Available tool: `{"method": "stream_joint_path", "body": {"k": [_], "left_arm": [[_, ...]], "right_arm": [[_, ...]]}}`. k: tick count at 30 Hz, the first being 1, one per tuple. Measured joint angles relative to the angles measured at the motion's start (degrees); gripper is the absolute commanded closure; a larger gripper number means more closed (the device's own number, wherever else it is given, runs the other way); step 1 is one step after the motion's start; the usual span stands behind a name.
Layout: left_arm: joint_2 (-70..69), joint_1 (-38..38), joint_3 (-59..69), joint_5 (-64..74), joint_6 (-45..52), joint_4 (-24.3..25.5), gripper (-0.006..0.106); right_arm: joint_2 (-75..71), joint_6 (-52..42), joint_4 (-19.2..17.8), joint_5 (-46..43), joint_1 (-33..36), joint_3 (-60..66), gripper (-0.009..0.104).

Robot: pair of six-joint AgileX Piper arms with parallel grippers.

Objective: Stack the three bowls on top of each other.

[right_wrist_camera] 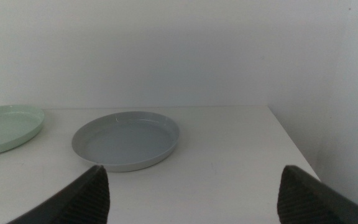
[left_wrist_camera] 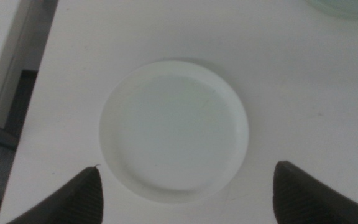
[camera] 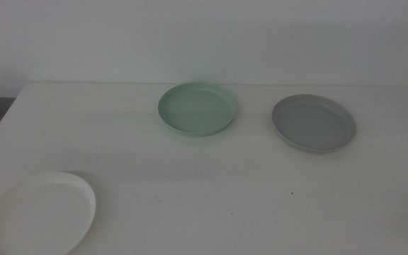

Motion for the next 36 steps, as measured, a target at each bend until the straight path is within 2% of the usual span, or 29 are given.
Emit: {"method": "stream_joint_path", "body": {"k": [10, 14, 23, 28, 36], "left_arm": [[19.0, 0.9, -6.83, 3.62, 0.8, 4.67, 0.007], [27.58, 3.98, -9.59, 3.51, 3.59, 5.05, 0.007], [40.15, 13.98, -12.24, -0.94, 14.7, 1.31, 0.007], [46.76, 14.9, -12.24, -4.6, 16.41, 0.92, 0.007], [58.23, 14.9, -12.24, -9.26, 19.98, -2.6, 0.007]], "right_arm": [[0.0, 0.0, 0.0, 0.0, 0.0, 0.0, 0.003], [0.0, 0.0, 0.0, 0.0, 0.0, 0.0, 0.003], [0.0, 0.0, 0.0, 0.0, 0.0, 0.0, 0.003], [0.0, 0.0, 0.0, 0.0, 0.0, 0.0, 0.003], [0.0, 0.0, 0.0, 0.0, 0.0, 0.0, 0.003]]}}
